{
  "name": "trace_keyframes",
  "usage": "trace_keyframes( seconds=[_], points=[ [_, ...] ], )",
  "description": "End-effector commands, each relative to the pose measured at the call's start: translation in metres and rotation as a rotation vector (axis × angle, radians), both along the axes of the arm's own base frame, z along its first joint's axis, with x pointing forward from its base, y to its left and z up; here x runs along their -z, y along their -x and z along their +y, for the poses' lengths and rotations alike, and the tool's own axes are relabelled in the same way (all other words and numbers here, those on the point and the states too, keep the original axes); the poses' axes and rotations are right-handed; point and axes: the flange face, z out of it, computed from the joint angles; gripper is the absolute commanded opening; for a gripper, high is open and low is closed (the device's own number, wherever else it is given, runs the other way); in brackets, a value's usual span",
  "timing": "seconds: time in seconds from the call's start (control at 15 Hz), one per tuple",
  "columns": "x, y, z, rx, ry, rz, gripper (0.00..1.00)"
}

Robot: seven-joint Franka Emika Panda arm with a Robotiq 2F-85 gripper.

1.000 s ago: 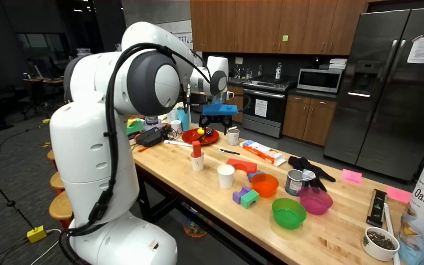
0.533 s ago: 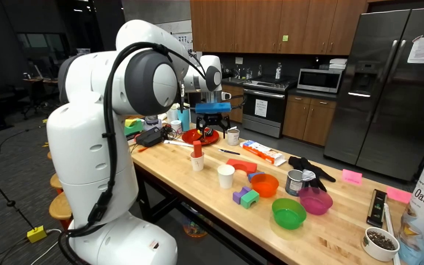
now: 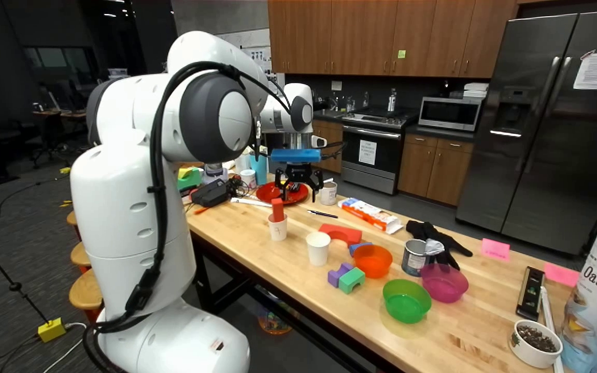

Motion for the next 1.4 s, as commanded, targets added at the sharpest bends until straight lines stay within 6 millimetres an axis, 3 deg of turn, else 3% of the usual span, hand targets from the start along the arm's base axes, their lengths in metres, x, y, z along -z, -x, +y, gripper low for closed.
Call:
trace_keyframes(
  seconds=[0.0, 0.27, 0.6, 1.07, 1.33],
  points=[
    [0.001, -0.004, 0.0, 0.034, -0.001, 0.005, 1.0],
    [-0.011, -0.008, 0.007, -0.008, 0.015, -0.102, 1.0],
    [-0.047, 0.017, 0.016, -0.052, 0.112, -0.179, 1.0],
    [-0.102, 0.089, 0.047, -0.087, 0.178, -0.196, 1.0],
    [-0.117, 0.132, 0.066, -0.092, 0.217, -0.24, 1.0]
  ],
)
